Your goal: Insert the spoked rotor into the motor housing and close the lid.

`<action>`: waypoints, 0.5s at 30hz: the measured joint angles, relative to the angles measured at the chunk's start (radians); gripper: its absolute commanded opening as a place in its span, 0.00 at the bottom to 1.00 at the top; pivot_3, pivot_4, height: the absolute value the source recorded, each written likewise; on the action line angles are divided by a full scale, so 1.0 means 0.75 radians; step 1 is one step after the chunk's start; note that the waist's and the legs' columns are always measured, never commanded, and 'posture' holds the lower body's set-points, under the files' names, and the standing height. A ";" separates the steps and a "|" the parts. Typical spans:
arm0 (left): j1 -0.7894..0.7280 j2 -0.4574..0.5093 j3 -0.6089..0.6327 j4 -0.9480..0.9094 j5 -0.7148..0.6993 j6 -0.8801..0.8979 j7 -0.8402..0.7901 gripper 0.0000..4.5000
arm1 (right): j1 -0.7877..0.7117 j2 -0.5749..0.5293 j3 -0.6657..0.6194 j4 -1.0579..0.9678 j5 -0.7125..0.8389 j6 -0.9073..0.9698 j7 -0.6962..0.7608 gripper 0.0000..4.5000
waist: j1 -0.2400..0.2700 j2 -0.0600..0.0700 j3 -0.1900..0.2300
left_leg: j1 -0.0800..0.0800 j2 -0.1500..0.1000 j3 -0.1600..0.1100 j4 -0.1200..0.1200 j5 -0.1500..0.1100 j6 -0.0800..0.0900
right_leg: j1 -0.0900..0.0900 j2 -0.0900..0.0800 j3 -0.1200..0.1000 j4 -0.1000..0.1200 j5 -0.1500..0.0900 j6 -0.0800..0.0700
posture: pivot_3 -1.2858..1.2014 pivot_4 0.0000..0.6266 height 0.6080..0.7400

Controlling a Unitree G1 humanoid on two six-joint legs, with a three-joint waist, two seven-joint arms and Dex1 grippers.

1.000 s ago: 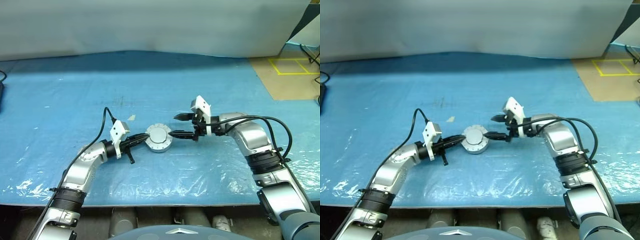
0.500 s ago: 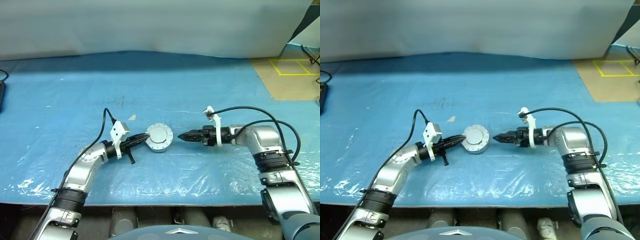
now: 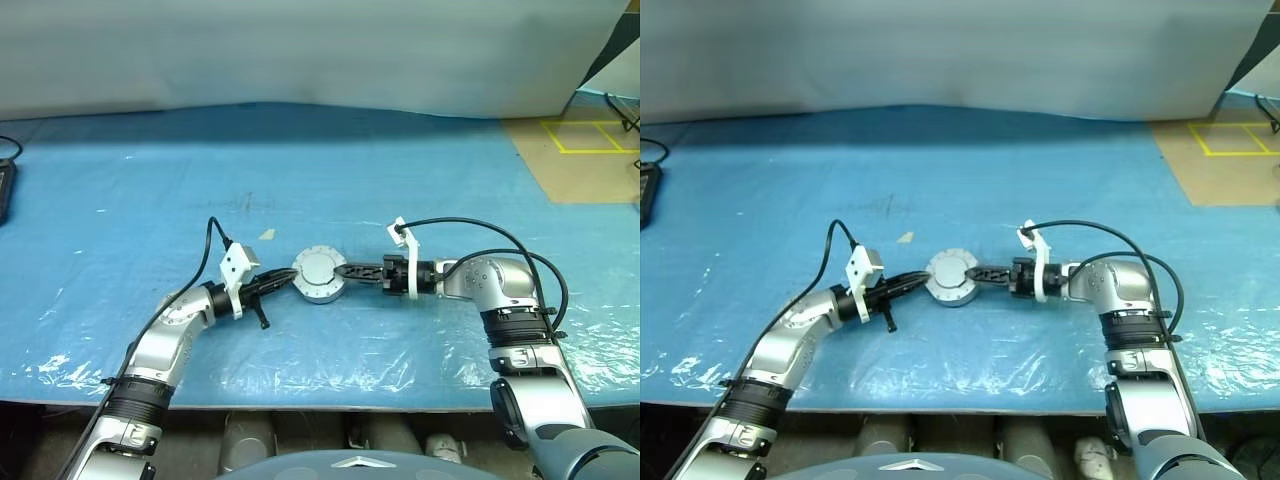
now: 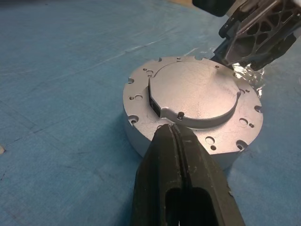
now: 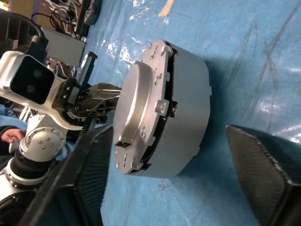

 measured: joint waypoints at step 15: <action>0.012 0.004 0.007 -0.015 0.003 0.007 0.016 0.00 | -0.001 0.015 -0.046 0.007 0.079 0.040 -0.037 0.24 | -0.001 0.001 0.000 | 0.001 0.001 0.000 0.001 0.000 0.000 | 0.001 0.000 0.000 0.001 0.000 0.000 | 0.52 0.24 1.00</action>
